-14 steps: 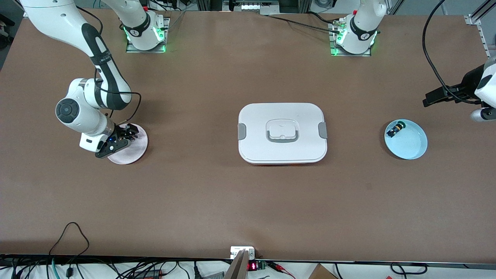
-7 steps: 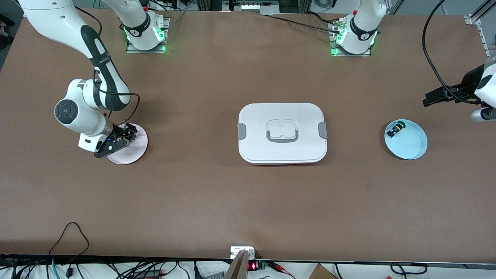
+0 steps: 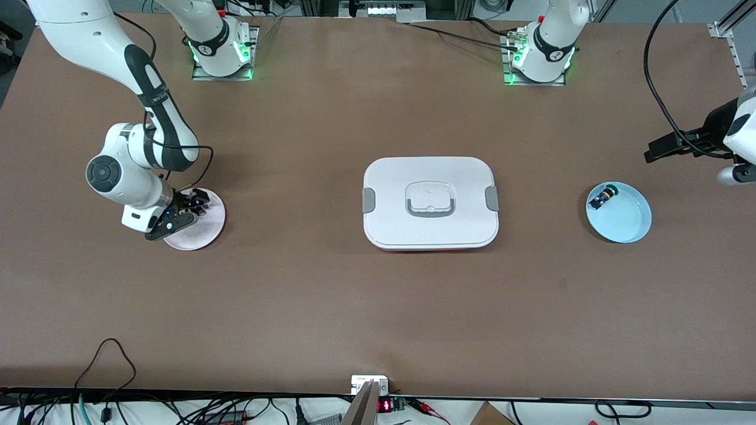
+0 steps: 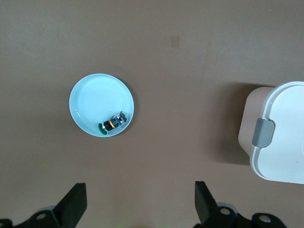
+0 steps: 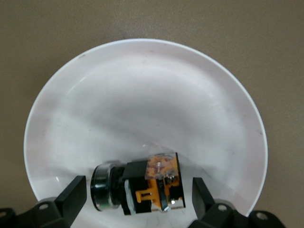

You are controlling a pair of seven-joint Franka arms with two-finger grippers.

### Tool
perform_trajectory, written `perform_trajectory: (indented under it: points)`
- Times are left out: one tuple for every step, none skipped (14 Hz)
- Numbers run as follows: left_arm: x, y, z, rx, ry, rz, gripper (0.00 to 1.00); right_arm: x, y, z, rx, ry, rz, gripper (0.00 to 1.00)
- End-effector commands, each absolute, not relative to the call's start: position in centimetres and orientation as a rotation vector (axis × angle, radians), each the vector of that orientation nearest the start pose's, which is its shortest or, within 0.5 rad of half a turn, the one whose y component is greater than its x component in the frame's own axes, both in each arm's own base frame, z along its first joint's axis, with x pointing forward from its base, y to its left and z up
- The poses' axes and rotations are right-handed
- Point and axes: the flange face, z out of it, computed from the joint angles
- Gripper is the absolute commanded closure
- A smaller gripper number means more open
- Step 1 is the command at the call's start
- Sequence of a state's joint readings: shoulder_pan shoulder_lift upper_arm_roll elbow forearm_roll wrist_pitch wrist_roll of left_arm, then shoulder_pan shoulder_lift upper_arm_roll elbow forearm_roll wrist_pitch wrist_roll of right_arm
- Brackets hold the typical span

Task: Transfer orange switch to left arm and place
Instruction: 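Close the right gripper on the black-and-orange switch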

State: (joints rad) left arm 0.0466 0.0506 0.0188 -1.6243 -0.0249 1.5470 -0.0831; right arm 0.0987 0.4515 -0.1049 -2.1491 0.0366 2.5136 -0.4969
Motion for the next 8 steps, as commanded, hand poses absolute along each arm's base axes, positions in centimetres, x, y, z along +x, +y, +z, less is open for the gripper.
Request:
perform_trajectory:
  points:
    - [56.6,3.4,57.3,-3.166,-0.240,0.205,0.00,56.0,-0.5,18.0,-3.052,-0.771,0.132,0.21]
    - [56.6,3.4,57.3,-3.166,-0.238,0.205,0.00,56.0,-0.5,18.0,-3.049,-0.777,0.134,0.34]
    - [56.6,3.4,57.3,-3.166,-0.240,0.205,0.00,56.1,-0.6,18.2,-3.037,-0.821,0.132,0.50]
    - [56.6,3.4,57.3,-3.166,-0.238,0.205,0.00,56.1,-0.4,18.2,-3.019,-0.881,0.130,0.60]
    - [56.6,3.4,57.3,-3.166,-0.238,0.205,0.00,56.3,-0.2,18.5,-3.013,-0.903,0.120,0.66]
    - [56.6,3.4,57.3,-3.166,-0.238,0.205,0.00,56.2,-0.1,18.7,-3.008,-0.898,0.126,0.71]
    - [56.6,3.4,57.3,-3.166,-0.238,0.205,0.00,56.3,-0.2,19.4,-3.002,-0.886,0.145,0.73]
    - [56.6,3.4,57.3,-3.166,-0.238,0.205,0.00,56.7,0.1,20.6,-2.991,-0.885,0.165,0.74]
